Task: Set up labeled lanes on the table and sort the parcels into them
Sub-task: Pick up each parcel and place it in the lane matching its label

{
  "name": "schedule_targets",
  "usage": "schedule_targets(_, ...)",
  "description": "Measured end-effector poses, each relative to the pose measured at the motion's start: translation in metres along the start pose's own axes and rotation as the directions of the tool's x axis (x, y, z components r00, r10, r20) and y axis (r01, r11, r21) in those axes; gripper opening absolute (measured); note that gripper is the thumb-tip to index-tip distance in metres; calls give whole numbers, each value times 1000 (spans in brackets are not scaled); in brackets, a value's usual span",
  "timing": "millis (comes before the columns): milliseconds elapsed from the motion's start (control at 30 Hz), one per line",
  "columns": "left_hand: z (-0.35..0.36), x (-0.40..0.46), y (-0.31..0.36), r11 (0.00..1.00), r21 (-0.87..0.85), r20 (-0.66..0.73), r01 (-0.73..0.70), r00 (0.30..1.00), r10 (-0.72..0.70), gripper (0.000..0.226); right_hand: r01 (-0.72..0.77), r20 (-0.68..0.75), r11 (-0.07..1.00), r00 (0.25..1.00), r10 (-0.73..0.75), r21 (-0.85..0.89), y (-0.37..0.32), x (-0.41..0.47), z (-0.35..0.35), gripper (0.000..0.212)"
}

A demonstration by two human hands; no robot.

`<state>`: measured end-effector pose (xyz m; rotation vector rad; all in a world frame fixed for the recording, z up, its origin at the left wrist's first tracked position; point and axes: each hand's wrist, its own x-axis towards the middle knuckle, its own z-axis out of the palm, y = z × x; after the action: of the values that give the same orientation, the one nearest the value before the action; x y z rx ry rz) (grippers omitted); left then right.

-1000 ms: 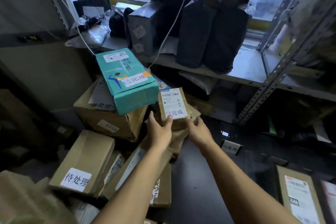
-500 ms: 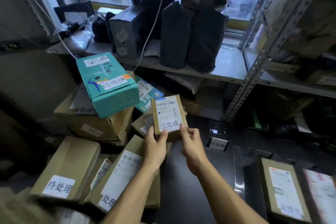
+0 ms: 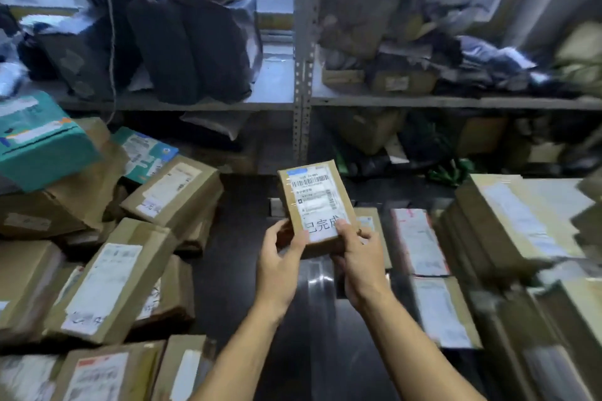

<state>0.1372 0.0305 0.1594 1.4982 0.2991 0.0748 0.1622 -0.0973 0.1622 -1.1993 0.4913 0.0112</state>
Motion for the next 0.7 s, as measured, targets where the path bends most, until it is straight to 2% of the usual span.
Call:
schedule_targets(100, 51, -22, -10, 992, -44, 105, 117, 988, -112, 31, 17, -116, 1000, 993, -16, 9, -8, -9, -73, 37)
schedule_targets(200, 96, -43, -20, 969, -85, 281, 234, 938, -202, 32, 32, -175, 997, 984, -19, 74, -15, -19, -133, 25)
schedule_targets(267, 122, -57, -29, 953, -95, 334, 289, 911, -243, 31, 25, -240, 994, 971, 0, 104, -16, -25, -165, 22)
schedule_targets(400, 163, -81, -41, 935, -56, 365, 350, 879, -308, 37, -10, -327, 993, 944, 48, 116, -10, -30, -215, 26)
schedule_targets(567, 195, -90, -51, 932, -11, 392, 363, 859, -330, 50, -10, -316, 992, 947, 50, 127, -8, -20, -255, 33)
schedule_targets(700, 210, -80, -51, 953, 136, 291, 269, 909, -298, 56, -23, -311, 990, 948, 65, 137, -9, 9, -264, 39)
